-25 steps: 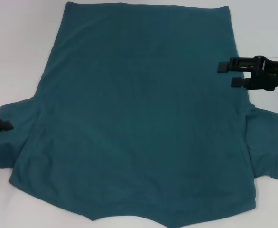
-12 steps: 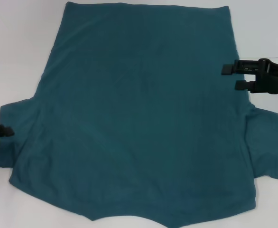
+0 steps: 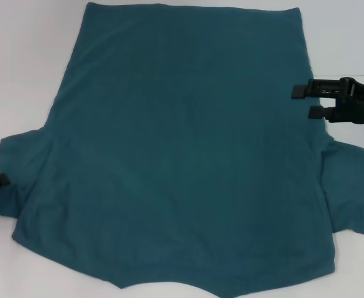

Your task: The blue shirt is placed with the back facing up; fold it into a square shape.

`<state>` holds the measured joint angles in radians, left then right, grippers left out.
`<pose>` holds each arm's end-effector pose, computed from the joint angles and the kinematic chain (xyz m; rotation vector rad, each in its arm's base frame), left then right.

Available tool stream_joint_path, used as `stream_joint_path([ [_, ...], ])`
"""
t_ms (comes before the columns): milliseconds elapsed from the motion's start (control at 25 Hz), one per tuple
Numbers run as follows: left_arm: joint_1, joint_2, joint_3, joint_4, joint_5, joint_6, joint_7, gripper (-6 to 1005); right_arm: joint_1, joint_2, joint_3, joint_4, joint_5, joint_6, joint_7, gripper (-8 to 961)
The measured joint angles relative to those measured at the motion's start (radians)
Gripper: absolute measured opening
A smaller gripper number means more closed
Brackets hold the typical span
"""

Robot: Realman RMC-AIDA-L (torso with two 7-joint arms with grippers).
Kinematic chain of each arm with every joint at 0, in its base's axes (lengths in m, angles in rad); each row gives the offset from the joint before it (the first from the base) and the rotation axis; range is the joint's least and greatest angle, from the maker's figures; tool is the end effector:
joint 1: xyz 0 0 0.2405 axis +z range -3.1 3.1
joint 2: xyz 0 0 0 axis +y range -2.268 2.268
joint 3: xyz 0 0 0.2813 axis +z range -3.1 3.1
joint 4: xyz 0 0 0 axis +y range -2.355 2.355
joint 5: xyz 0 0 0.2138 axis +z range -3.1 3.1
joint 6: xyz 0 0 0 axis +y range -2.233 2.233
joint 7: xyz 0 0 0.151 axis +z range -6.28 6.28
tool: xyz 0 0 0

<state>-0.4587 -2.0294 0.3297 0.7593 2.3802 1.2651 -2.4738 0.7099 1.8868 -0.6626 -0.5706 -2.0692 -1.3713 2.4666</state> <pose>-0.4045 0.3417 0.0594 -1.5724 -1.9644 -0.6169 0.2770 0.4317 0.0555 -2.1211 1.8360 0.7168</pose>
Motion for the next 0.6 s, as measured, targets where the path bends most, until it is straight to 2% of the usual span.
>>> stream_joint_path([
  [80, 0.0, 0.0, 0.0, 0.0, 0.003, -0.002, 0.002, 62, 0.0, 0.0, 0.0, 0.0, 0.0, 0.0, 0.0, 883],
  [360, -0.003, 0.0, 0.002, 0.013, 0.006, 0.002, 0.093, 24, -0.002, 0.0, 0.0, 0.0, 0.0, 0.004, 0.0, 884],
  [480, -0.01, 0.002, 0.016, 0.039, 0.013, 0.013, 0.197, 7, -0.001, 0.0, 0.0, 0.0, 0.0, 0.007, -0.001, 884],
  [600, -0.012, 0.0, 0.051, 0.091, 0.053, 0.014, 0.22, 5, -0.001, 0.0, 0.0, 0.0, -0.001, 0.008, -0.001, 884],
])
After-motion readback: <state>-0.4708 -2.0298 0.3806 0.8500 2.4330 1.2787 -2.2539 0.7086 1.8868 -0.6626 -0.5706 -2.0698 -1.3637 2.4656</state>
